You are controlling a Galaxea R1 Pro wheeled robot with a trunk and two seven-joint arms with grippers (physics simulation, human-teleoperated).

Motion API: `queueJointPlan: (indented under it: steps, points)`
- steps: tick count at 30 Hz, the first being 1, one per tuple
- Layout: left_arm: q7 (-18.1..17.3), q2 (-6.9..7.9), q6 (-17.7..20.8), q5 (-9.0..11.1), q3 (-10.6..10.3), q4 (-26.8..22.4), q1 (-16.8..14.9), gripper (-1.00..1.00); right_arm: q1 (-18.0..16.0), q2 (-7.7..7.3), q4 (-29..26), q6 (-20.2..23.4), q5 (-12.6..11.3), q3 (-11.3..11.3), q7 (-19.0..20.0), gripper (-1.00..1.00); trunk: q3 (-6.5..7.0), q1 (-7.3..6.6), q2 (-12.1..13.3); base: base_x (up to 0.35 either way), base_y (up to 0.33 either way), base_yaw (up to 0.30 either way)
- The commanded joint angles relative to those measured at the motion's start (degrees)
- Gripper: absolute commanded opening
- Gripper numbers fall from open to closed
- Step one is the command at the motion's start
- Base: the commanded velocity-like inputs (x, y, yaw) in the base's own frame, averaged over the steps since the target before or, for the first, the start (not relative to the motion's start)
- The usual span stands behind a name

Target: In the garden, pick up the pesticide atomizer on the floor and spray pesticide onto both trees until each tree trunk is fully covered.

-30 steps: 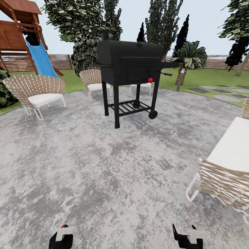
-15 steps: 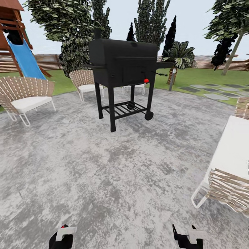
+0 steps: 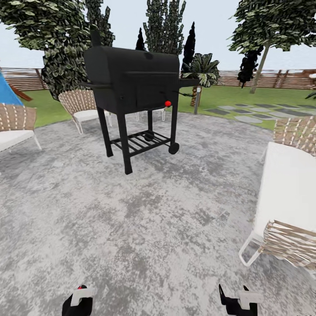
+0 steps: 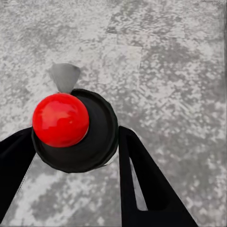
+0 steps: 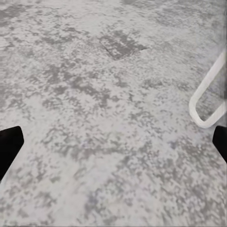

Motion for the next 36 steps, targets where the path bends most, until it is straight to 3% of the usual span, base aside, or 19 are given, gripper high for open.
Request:
queueJointPlan:
  steps: [1, 22, 36]
  points:
    - [0.00, 0.00, 0.00, 0.00, 0.00, 0.00, 0.00, -1.00, -0.01, 0.00, 0.00, 0.00, 0.00, 0.00, 0.00, 1.00, 0.00, 0.00, 0.00, 0.279, 0.198, -0.300]
    - [0.00, 0.00, 0.00, 0.00, 0.00, -0.02, 0.00, -1.00, -0.02, 0.00, 0.09, 0.00, 0.00, 0.00, 0.00, 1.00, -0.67, 0.00, 0.00, 0.274, 0.222, -0.280]
    - [0.00, 0.00, 0.00, 0.00, 0.00, 0.01, 0.00, -1.00, 0.00, 0.01, 0.09, 0.00, 0.00, 0.00, 0.00, 1.00, -1.46, 0.00, 0.00, 0.153, 0.260, -0.251]
